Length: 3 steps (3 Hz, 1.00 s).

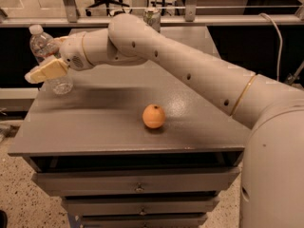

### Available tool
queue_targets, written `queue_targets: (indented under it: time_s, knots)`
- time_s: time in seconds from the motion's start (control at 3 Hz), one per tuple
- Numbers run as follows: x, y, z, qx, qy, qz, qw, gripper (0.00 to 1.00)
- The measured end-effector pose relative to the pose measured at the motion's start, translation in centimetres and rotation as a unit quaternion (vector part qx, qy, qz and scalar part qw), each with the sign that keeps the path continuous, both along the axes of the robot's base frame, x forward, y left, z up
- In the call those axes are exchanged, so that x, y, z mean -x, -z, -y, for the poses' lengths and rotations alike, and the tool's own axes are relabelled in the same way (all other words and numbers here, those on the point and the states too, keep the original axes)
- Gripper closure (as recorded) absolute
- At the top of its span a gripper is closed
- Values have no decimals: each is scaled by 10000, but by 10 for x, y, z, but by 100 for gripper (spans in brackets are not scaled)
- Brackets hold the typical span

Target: Pick water bottle

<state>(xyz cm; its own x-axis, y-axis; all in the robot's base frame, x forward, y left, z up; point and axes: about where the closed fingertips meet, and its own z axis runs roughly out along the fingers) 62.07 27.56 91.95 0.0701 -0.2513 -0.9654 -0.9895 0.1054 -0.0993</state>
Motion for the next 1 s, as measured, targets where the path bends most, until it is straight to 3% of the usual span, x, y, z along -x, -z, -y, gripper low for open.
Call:
queue_targets:
  time_s: [0.67,1.0]
  knots:
    - [-6,3,-1,-133,97,-107,9998,69]
    - [-11,-12,18,-299,163,-149,9993,90]
